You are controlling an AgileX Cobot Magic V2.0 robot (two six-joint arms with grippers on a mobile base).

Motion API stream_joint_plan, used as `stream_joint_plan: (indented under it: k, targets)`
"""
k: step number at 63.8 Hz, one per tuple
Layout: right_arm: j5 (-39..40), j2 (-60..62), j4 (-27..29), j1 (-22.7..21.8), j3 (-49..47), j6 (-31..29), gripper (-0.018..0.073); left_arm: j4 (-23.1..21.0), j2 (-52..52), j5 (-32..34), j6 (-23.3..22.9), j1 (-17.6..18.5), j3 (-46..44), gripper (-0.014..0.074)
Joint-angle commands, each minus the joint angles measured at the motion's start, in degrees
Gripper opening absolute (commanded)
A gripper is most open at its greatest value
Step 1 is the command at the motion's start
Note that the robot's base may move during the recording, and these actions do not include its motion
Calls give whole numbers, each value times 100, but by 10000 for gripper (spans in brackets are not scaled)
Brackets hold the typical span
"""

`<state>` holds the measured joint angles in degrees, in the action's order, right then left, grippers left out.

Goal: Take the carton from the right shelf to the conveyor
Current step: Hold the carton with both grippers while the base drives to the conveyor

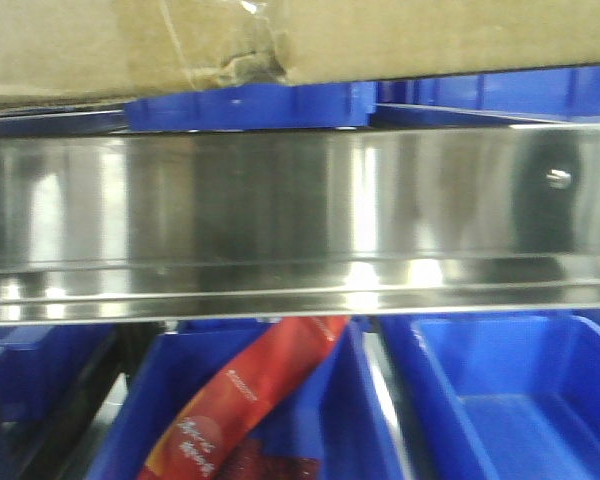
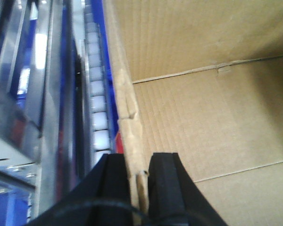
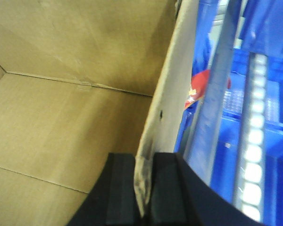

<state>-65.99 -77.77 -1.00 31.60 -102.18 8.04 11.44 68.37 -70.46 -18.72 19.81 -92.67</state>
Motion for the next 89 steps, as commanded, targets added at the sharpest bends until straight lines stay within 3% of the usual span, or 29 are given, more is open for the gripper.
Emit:
stream_joint_plan:
  k: [1, 89]
  targets:
    - [380, 86, -45, -1, -31, -104, -69, -57, -74, 50, 35, 16, -16, -9]
    - [471, 38, 10, -1, -31, -104, -69, -45, -76, 50, 35, 16, -16, -9]
